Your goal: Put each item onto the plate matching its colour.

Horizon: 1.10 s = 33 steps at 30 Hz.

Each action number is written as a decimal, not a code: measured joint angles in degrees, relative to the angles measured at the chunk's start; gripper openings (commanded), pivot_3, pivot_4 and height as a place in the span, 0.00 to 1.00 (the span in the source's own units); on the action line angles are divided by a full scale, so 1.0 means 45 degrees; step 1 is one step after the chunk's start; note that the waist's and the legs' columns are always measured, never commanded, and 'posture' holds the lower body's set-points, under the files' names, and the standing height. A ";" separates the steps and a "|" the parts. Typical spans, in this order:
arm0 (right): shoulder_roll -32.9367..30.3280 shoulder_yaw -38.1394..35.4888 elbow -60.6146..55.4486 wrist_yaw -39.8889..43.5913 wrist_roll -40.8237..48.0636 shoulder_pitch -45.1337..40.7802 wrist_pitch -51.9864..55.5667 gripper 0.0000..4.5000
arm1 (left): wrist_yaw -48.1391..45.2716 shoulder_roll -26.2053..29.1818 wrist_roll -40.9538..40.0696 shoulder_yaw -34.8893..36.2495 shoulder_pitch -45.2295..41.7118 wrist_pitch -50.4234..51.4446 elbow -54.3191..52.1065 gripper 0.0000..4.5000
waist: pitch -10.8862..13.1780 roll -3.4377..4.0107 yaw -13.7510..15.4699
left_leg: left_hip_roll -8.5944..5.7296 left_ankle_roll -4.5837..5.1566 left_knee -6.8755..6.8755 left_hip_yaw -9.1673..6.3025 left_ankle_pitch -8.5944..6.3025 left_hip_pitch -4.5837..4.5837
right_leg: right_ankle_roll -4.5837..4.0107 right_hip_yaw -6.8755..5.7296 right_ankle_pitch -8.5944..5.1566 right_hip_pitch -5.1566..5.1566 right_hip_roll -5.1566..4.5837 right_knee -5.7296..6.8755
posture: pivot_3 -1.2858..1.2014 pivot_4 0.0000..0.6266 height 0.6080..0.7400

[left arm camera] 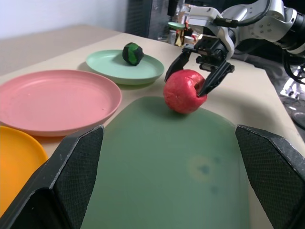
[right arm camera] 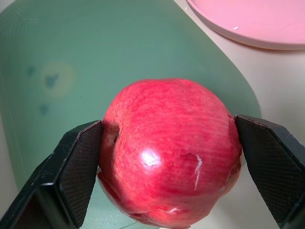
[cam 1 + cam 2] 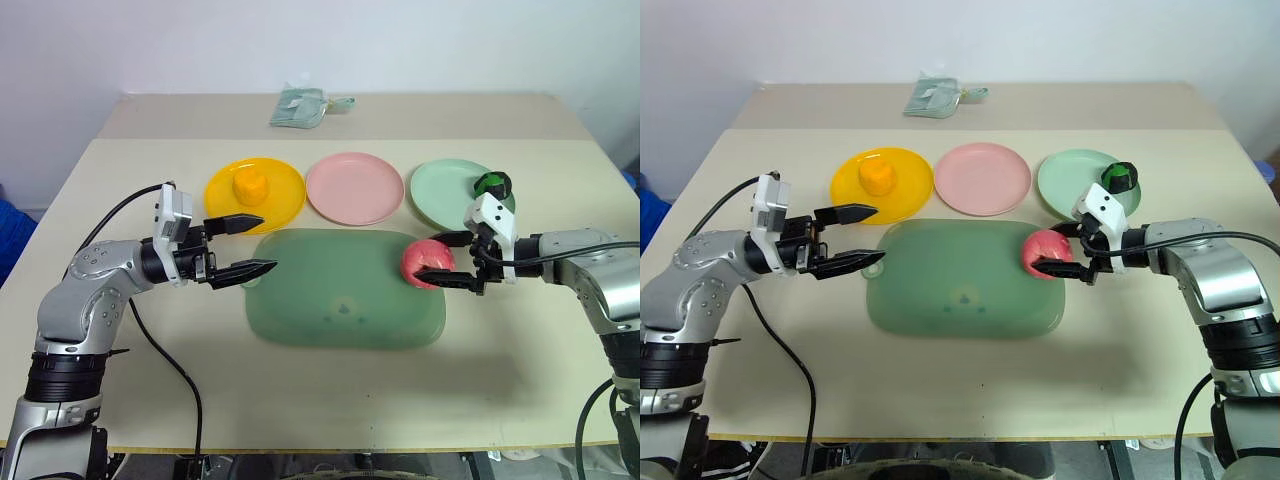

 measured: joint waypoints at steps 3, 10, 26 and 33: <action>0.0201 -0.0007 0.0001 -0.0085 0.0025 -0.0135 0.0076 0.74 | 0.0026 -0.0001 0.0050 0.0000 0.0002 -0.0017 0.0017 1.00 | 0.0000 -0.0001 -0.0008 | 0.0000 0.0000 0.0001 -0.0001 0.0000 0.0000 | 0.0000 0.0000 0.0000 0.0000 0.0000 -0.0001 | 0.52 0.24 0.92; 0.2538 -0.0884 0.0876 -0.1704 0.0759 -0.2050 0.0151 0.74 | 0.1135 -0.0585 0.1042 0.0052 -0.0503 -0.1371 0.0939 1.00 | 0.0010 0.0015 -0.0055 | 0.0000 -0.0084 -0.0011 0.0001 0.0051 -0.0013 | 0.0002 0.0000 0.0002 -0.0032 0.0006 0.0012 | 0.52 0.24 0.92; 0.7412 0.0380 1.0984 -0.6694 -0.3900 -0.6927 -0.7873 0.99 | 0.3522 -0.1194 0.2825 0.0136 -0.0386 -0.3004 0.2032 1.00 | 0.0009 0.0013 -0.0308 | -0.0012 -0.0102 -0.0018 0.0011 0.0064 -0.0018 | 0.0002 0.0002 0.0003 -0.0057 0.0011 0.0057 | 0.52 0.24 0.92; 0.7381 -0.0568 1.1154 -0.5066 -0.2784 -0.7353 -0.7836 0.99 | 0.3934 -0.1194 0.2676 0.0331 0.0420 -0.2912 0.0897 1.00 | 0.0012 0.0017 -0.0357 | -0.0004 -0.0113 -0.0018 0.0008 0.0070 -0.0012 | 0.0001 0.0004 0.0001 -0.0061 0.0020 0.0072 | 0.52 0.24 0.92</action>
